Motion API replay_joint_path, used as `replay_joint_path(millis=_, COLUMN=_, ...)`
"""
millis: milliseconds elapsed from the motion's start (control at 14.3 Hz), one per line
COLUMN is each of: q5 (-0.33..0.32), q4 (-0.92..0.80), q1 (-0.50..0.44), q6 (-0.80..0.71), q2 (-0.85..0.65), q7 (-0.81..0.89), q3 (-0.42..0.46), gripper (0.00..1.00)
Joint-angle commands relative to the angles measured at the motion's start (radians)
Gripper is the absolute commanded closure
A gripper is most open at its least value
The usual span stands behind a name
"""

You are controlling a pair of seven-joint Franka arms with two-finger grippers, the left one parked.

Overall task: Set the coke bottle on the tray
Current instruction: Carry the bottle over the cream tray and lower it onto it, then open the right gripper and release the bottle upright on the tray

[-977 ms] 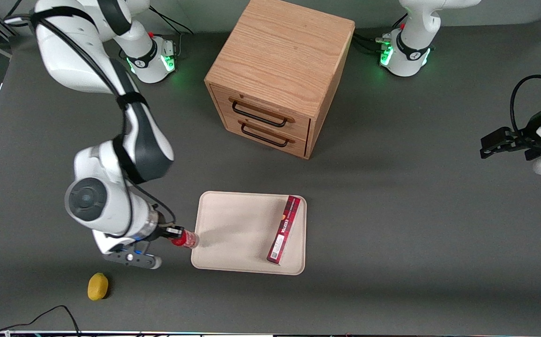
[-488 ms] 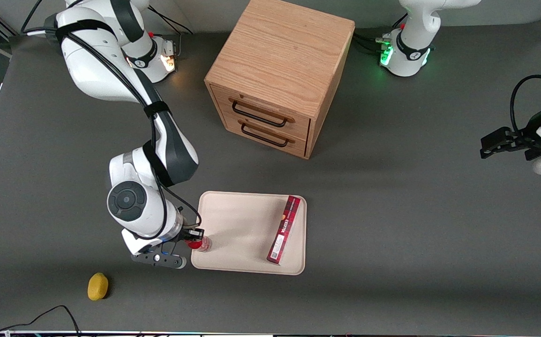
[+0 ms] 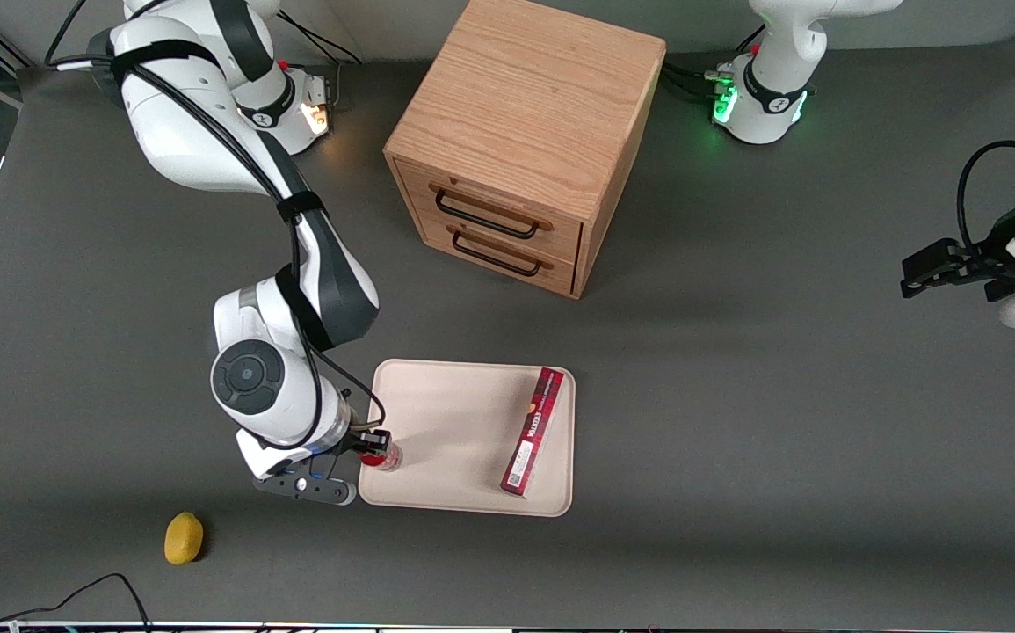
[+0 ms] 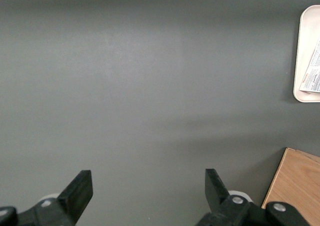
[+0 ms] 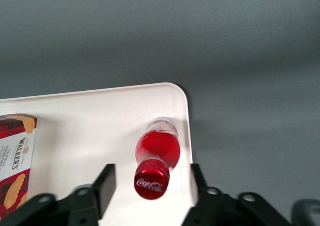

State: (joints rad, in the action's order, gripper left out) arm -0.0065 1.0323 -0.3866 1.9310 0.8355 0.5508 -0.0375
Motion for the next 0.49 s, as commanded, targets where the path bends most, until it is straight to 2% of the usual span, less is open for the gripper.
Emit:
replay_joint_path(millis=0, q5=0.003, q4=0.162, q1=0.014, q6=-0.012, q2=-0.138, q7=0.021, q3=-0.009, gripper=0.0)
replay_joint_path(millis=419, q5=0.013, q4=0.749, q1=0.126, q6=-0.003, q2=-0.654, q7=-0.002, q3=0.013, gripper=0.0)
